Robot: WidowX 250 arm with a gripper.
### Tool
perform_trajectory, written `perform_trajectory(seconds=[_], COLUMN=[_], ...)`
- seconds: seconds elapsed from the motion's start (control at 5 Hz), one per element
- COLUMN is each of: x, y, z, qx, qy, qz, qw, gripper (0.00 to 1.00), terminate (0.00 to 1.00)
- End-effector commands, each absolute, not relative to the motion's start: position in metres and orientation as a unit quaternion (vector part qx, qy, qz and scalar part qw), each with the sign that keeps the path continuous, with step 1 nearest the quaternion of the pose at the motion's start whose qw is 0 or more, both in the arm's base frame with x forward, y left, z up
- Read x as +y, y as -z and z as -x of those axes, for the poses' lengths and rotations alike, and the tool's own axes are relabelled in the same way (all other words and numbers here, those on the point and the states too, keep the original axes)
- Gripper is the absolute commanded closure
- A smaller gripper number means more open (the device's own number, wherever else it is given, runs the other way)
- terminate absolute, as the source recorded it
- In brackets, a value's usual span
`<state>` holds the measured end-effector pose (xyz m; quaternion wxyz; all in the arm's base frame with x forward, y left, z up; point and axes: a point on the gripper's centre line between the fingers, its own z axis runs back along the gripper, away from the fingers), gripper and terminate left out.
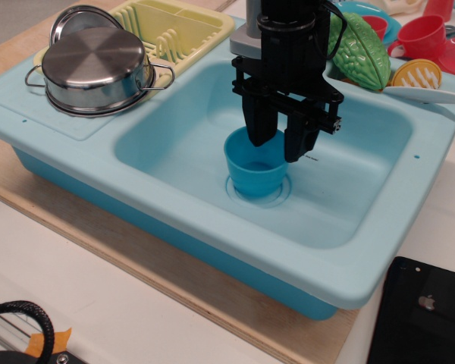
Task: Flip cup upright
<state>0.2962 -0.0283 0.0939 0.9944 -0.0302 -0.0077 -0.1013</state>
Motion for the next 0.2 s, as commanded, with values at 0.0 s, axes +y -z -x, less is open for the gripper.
perform_trajectory(seconds=[0.0], x=[-0.0256], y=[-0.1080], z=[-0.2991], qx=[-0.033], qy=[0.098], qz=[0.030], qw=[0.994], gripper=[0.00], terminate=[1.00])
